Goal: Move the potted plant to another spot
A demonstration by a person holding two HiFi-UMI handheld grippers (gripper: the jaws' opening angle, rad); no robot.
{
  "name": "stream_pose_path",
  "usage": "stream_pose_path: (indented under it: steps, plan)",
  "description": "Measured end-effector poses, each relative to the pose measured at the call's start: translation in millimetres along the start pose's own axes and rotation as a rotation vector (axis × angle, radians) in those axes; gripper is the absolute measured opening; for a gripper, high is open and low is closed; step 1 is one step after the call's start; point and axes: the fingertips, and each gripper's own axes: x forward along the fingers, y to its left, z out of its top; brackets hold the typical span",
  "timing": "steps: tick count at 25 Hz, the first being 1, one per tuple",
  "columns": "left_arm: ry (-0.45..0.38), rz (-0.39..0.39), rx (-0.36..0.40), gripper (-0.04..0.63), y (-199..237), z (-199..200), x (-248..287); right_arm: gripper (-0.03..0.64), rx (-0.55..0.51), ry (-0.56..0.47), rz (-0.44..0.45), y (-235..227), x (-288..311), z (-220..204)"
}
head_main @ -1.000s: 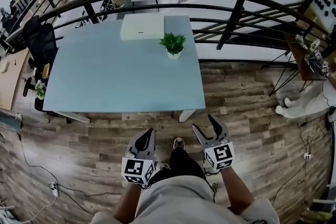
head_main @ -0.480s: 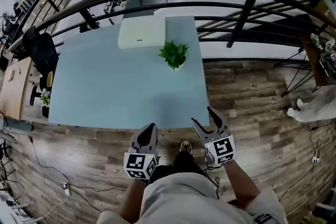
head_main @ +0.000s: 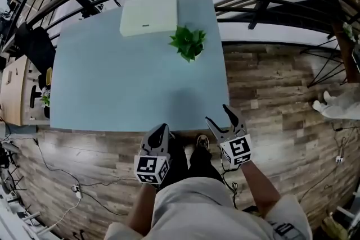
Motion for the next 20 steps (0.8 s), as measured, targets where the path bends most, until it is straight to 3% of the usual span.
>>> stream_pose_path:
  steps: [4,9,12,16,20]
  plan:
    - [0.001,-0.039,-0.015,0.012,23.8,5.0,12.9,0.302,-0.009,0.036,-0.020,11.4,14.4,-0.5]
    - [0.018,-0.153,0.069,0.012,44.5,16.5,34.1,0.302,-0.103,0.093,-0.060,26.9,26.4,6.8]
    - [0.007,-0.200,0.074,0.012,60.4,26.7,43.4,0.302,-0.121,0.100,-0.127,25.2,32.1,15.3]
    - [0.019,-0.210,0.081,0.012,79.9,34.4,59.9,0.302,-0.120,0.106,-0.182,14.5,46.0,20.2]
    - [0.075,-0.198,0.077,0.012,82.8,15.6,75.3,0.305,-0.210,0.134,-0.184,-10.5,58.1,11.9]
